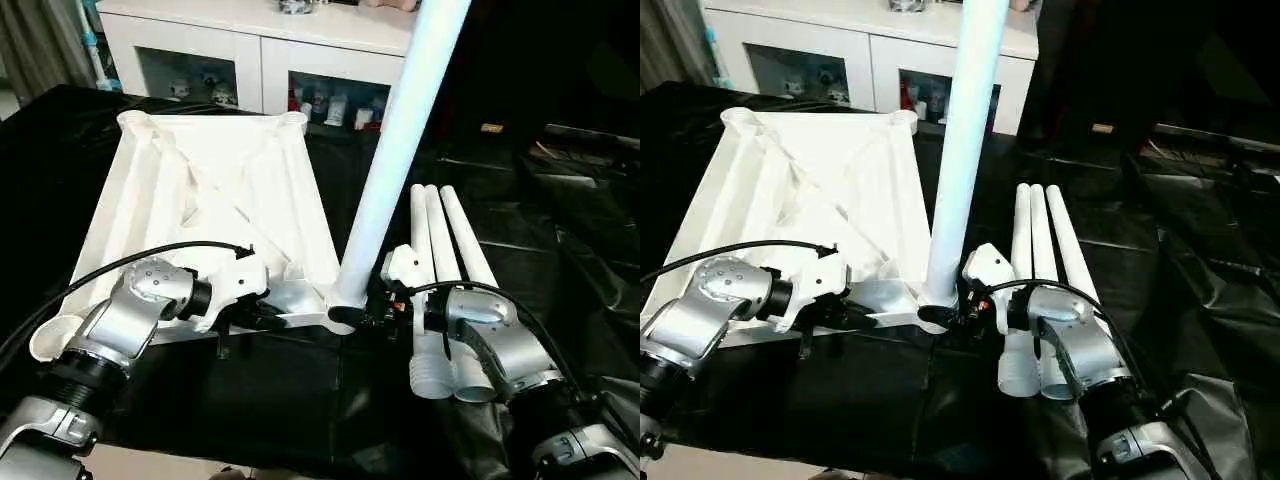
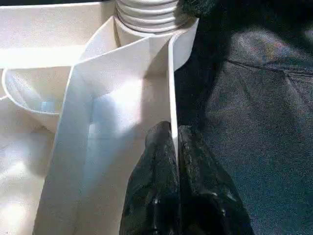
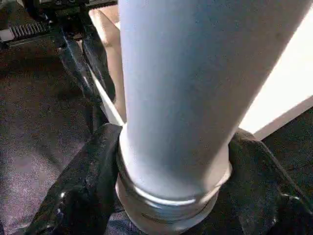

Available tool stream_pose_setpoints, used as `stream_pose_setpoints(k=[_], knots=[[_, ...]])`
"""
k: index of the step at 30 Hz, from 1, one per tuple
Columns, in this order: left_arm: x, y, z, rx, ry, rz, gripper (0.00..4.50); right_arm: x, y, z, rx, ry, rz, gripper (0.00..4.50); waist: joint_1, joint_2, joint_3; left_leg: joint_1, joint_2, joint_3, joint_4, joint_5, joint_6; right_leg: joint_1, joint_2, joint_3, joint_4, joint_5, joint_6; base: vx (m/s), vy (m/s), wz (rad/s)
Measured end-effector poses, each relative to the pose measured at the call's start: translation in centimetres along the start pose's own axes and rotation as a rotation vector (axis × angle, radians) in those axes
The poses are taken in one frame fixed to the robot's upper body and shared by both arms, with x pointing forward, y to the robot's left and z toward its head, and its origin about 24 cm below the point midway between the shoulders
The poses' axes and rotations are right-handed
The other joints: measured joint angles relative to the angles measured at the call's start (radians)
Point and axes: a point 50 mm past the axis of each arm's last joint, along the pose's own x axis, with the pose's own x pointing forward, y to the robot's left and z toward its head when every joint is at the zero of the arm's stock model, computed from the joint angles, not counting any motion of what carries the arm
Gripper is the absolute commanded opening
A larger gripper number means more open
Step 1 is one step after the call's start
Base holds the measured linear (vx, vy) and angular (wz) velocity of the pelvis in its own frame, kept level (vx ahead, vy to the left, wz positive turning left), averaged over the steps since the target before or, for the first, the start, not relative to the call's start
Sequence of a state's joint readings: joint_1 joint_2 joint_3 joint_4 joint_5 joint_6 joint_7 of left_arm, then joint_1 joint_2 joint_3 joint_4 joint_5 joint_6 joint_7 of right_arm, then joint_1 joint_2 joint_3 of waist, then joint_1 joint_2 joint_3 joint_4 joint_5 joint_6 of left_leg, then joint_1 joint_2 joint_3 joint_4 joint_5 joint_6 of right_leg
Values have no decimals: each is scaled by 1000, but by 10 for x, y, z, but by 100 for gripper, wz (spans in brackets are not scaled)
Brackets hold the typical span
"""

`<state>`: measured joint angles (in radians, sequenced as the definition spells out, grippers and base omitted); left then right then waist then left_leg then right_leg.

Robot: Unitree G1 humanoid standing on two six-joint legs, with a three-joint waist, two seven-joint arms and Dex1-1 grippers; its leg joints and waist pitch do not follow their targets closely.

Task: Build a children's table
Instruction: Rotate leg to tighten

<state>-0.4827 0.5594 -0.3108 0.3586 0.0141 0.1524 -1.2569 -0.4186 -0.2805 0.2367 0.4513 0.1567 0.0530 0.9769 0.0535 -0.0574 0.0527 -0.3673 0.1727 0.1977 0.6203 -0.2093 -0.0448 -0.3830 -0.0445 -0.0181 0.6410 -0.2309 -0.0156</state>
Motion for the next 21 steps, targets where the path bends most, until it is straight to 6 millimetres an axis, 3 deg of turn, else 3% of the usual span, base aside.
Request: stream_pose_setpoints(k=[4,14,20,21], knots=[[5,5,1,-24,-5,54,0,7,-3,-4,64,-32,-105,272,-9,0,0,2,0,0,0,0,0,1,0,0,1,1,-1,0,0,0],[46,26,19,-178,8,285,0,40,-21,-5,214,-38,-594,270,-21,6,-3,9,-1,0,-1,0,0,2,-2,0,0,-2,4,0,0,0],[54,28,23,-192,18,312,0,40,-24,-5,229,-57,-626,270,-21,8,-4,10,-2,0,-4,0,0,3,-3,0,-10,-2,4,0,0,0],[54,27,24,-188,16,310,0,38,-24,-6,234,-66,-620,326,-20,8,-4,10,-3,1,-5,0,0,3,-4,0,-11,-1,3,0,0,0]])
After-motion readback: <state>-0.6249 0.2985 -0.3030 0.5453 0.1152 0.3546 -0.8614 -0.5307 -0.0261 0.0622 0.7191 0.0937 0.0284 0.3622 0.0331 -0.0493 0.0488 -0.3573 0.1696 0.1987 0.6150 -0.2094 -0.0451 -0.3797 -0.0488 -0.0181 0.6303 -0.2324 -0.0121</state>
